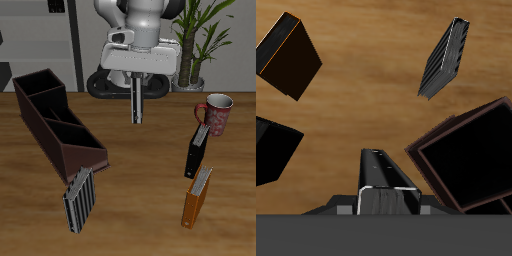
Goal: Place the left striped book into the right desk caddy's front compartment
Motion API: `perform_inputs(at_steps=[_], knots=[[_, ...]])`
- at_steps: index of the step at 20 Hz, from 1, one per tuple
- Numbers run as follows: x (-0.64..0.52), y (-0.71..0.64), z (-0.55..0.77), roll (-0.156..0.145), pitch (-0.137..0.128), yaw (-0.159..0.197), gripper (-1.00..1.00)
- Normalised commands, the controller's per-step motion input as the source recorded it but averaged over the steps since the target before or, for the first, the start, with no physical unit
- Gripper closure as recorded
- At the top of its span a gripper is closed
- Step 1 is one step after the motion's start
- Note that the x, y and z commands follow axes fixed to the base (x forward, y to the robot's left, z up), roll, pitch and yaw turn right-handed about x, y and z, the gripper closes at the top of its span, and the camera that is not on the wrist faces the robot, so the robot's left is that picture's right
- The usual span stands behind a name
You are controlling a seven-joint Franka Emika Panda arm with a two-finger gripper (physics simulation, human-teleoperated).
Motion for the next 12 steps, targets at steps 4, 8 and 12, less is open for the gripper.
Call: perform_inputs(at_steps=[4, 8, 12], knots=[[-0.48, -0.10, 0.23, -0.015, -0.048, 0.113, 1.00], [-0.38, -0.22, 0.20, -0.032, -0.035, 0.084, 1.00], [-0.54, -0.36, 0.17, -0.054, -0.035, 0.149, 1.00]])
